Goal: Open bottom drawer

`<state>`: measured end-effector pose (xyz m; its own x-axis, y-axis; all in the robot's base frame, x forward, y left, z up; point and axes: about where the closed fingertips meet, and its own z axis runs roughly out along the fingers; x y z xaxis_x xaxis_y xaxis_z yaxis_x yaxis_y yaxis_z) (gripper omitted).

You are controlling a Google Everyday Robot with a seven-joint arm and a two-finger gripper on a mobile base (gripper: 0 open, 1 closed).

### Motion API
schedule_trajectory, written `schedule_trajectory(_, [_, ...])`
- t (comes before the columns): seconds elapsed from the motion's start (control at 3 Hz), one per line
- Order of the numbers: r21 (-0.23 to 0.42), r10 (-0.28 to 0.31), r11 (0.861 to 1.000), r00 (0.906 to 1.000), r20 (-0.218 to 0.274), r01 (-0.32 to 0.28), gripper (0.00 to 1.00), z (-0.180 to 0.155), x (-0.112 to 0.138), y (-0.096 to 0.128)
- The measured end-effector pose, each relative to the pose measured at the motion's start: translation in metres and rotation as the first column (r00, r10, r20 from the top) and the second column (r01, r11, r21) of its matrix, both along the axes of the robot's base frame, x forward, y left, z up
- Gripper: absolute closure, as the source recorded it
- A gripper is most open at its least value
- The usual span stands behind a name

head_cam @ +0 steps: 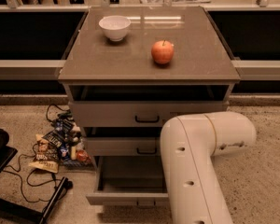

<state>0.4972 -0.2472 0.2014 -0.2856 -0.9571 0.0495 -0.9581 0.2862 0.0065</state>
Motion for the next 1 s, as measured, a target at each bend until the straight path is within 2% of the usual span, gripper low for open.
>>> schedule_trajectory(0.33, [0.0, 0.0, 1.0, 1.0, 0.0, 0.0, 0.0, 0.0, 0.0, 0.0])
schedule_trajectory(0.67, [0.059, -0.022, 0.998, 0.9958, -0.089, 0.027, 0.03, -0.026, -0.04, 0.004])
schedule_trajectory(1.0, [0.118, -0.014, 0.992, 0.9788, -0.204, 0.039, 0.26, -0.05, -0.083, 0.025])
